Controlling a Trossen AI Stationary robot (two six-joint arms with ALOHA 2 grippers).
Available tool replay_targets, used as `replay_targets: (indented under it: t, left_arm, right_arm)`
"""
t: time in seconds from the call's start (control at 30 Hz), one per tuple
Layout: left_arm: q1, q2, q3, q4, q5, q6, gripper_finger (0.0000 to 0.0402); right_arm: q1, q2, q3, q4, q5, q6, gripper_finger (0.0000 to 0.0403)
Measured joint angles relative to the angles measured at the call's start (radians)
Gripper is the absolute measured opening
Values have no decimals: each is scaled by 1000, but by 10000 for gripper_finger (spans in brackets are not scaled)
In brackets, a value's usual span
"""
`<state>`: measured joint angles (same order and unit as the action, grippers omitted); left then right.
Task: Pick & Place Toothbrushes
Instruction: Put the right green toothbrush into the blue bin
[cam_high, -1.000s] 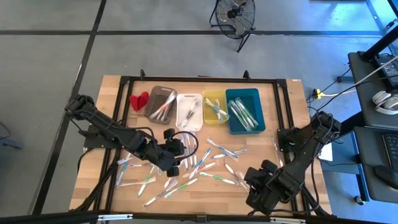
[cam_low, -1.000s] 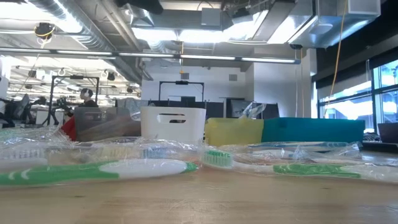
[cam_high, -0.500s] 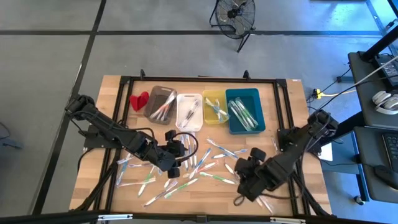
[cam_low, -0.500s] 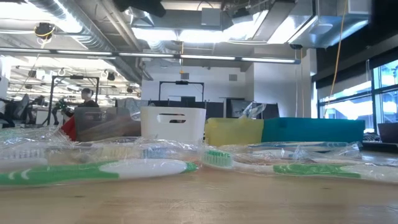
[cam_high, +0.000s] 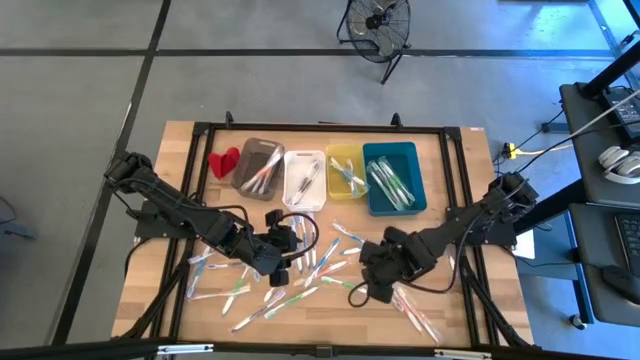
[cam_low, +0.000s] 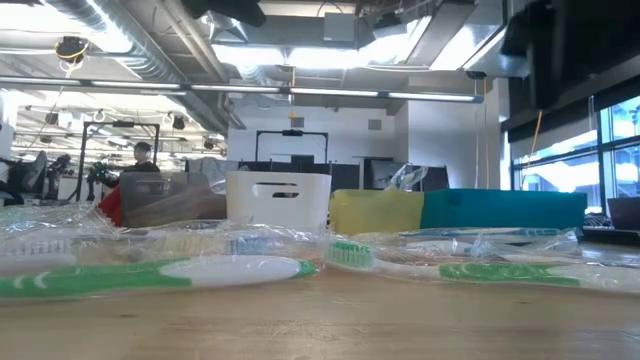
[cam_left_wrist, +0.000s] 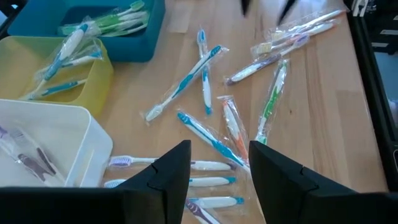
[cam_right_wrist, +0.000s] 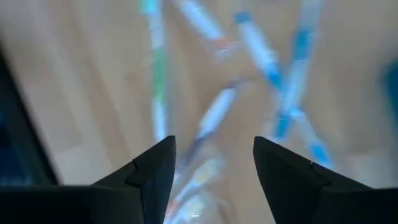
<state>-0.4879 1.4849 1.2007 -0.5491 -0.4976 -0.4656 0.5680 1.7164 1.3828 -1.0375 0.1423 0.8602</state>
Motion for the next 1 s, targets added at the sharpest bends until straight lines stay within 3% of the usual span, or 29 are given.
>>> replay_targets:
  t: [0.17,0.33,0.6,0.77,1.0]
  left_arm:
    - [-3,0,0,0,2,15,153]
    - [-2,0,0,0,1,16,150]
    - [-2,0,0,0,1,16,148]
    - [-2,0,0,0,1,16,148]
    - [-2,0,0,-1,-4,16,146]
  right_arm:
    - [18,0,-104,246,-97,-58,202]
    - [25,0,-198,439,-95,-61,195]
    - [25,9,-254,517,-50,-145,218]
    - [24,83,-255,605,-68,-247,230]
    - [3,184,-194,568,-87,-331,221]
